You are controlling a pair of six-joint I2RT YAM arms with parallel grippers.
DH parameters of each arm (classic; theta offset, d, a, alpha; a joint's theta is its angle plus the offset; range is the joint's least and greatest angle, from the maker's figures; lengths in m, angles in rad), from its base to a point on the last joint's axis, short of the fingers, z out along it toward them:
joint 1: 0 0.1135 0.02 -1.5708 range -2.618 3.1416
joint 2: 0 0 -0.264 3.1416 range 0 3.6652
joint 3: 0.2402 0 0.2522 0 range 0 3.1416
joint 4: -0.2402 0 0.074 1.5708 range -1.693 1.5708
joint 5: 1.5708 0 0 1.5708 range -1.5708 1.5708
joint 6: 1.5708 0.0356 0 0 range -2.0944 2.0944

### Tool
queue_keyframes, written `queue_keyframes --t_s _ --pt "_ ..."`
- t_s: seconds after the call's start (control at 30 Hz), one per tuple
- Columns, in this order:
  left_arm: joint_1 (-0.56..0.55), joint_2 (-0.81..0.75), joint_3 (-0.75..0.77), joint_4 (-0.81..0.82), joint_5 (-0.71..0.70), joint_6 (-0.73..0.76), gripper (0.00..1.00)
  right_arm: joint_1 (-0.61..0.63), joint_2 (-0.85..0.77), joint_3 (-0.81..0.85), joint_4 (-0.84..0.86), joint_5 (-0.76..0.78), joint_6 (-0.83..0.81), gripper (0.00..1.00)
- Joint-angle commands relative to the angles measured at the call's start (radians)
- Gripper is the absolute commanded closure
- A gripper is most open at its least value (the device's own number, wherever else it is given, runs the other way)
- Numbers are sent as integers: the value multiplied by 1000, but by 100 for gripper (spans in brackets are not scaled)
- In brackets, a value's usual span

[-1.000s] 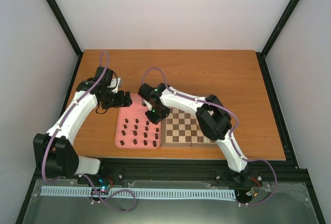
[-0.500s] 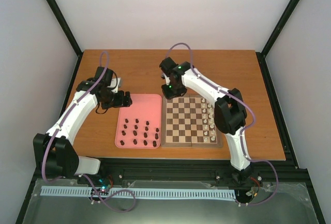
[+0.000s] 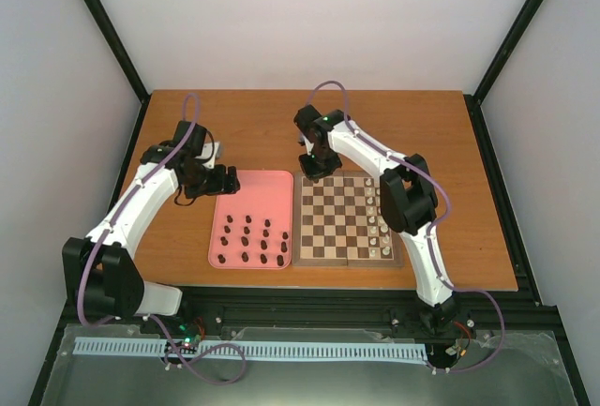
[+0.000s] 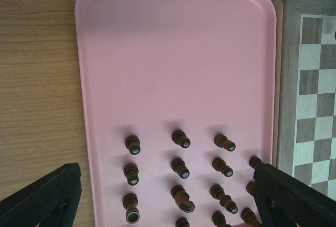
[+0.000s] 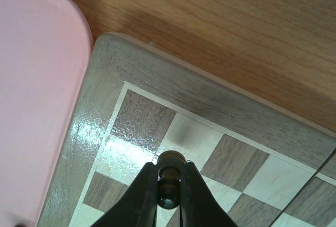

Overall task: Set up the chess pieces on the board
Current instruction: Place the chess piece on the chessboard.

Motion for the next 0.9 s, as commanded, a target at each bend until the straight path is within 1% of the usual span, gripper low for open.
queue_keyframes --t_s 0.0,0.5,0.87 --pt "-2 9 24 7 -6 -1 0 -5 11 12 -23 11 -16 97" --pt "-2 19 25 13 1 0 0 -12 27 8 -34 38 -22 97" --pt "-2 23 28 10 1 2 0 -11 40 7 -32 36 -26 94"
